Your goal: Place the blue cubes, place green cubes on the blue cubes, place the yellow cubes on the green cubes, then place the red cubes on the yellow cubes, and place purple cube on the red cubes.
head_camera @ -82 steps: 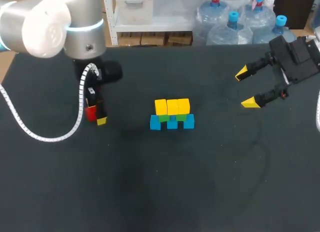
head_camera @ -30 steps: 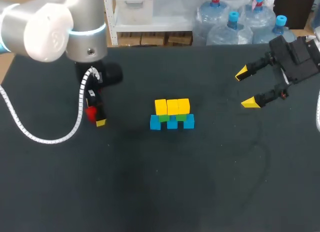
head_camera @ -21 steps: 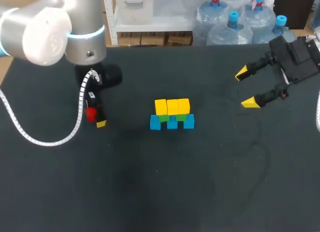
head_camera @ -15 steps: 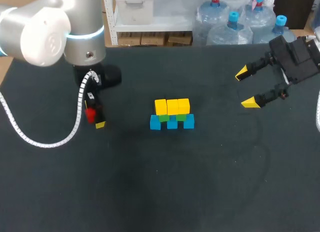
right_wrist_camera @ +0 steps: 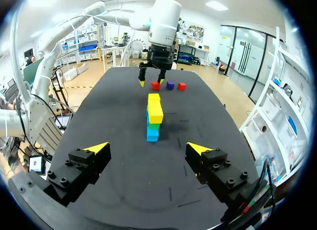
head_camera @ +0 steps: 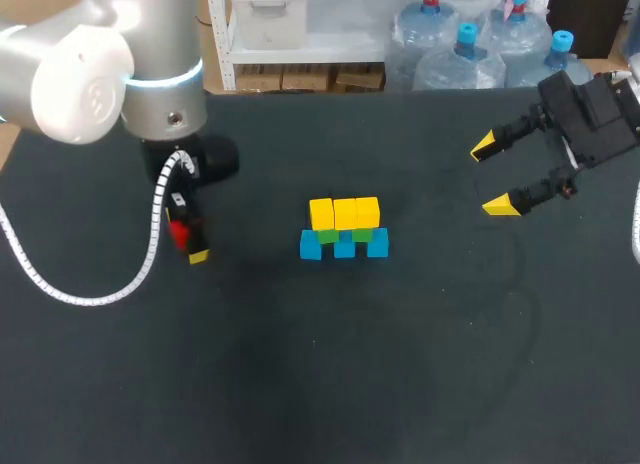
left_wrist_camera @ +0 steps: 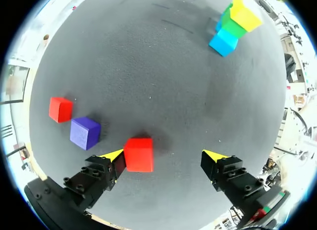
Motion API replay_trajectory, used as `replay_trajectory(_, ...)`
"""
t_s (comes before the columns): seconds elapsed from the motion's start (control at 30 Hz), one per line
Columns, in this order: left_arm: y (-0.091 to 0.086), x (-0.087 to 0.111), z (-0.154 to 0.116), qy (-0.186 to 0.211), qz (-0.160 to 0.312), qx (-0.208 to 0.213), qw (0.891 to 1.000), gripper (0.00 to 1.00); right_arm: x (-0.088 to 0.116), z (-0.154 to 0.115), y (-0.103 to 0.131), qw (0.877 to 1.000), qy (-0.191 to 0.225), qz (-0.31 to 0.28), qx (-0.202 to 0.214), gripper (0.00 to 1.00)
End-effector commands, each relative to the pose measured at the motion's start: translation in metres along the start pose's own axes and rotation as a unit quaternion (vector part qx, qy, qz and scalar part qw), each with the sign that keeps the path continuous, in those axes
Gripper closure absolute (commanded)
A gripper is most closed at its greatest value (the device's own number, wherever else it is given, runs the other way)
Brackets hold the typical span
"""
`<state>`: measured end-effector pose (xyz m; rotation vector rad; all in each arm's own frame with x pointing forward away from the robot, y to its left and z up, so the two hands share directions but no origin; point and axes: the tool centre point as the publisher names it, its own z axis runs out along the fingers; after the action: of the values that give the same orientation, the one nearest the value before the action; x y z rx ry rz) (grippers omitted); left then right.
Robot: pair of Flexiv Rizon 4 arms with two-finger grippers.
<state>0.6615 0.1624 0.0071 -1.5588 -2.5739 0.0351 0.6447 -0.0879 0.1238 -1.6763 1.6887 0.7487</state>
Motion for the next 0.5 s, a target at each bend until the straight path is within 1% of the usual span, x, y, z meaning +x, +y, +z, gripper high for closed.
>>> replay_trajectory(0.03, -0.003, 0.006, 0.001, -0.008, -0.001, -0.005, 1.000, 0.00, 0.000, 0.000, 0.000, 1.000, -0.001, 0.000, 0.000, 0.00)
replay_trajectory(0.17, -0.002, 0.006, 0.006, -0.018, 0.006, -0.006, 1.000, 0.00, 0.000, 0.000, 0.000, 1.000, -0.001, 0.000, 0.000, 0.00)
replay_trajectory(0.2, -0.002, 0.006, 0.006, -0.018, 0.007, -0.007, 1.000, 0.08, 0.000, 0.000, 0.000, 1.000, -0.001, 0.000, 0.000, 0.00)
replay_trajectory(0.23, -0.002, 0.005, 0.008, -0.018, 0.007, -0.006, 1.000, 0.53, 0.000, 0.000, 0.000, 1.000, -0.001, 0.000, 0.000, 0.00)
replay_trajectory(0.3, -0.002, 0.004, 0.010, -0.022, 0.009, -0.002, 1.000, 0.60, 0.000, 0.000, 0.000, 1.000, -0.001, 0.000, 0.000, 0.00)
replay_trajectory(0.33, -0.003, 0.004, 0.011, -0.023, 0.009, -0.001, 1.000, 0.81, 0.000, 0.000, 0.000, 1.000, -0.001, 0.000, 0.000, 0.00)
replay_trajectory(0.37, -0.003, 0.004, 0.012, -0.024, 0.010, 0.000, 1.000, 0.95, 0.000, 0.000, 0.000, 1.000, -0.001, 0.000, 0.000, 0.00)
replay_trajectory(0.4, -0.003, 0.004, 0.012, -0.025, 0.011, 0.001, 1.000, 1.00, 0.000, 0.000, 0.000, 1.000, -0.001, 0.000, 0.000, 0.00)
replay_trajectory(0.5, -0.003, 0.003, 0.014, -0.028, 0.012, 0.002, 1.000, 1.00, 0.000, 0.000, 0.000, 1.000, -0.001, 0.000, 0.000, 0.00)
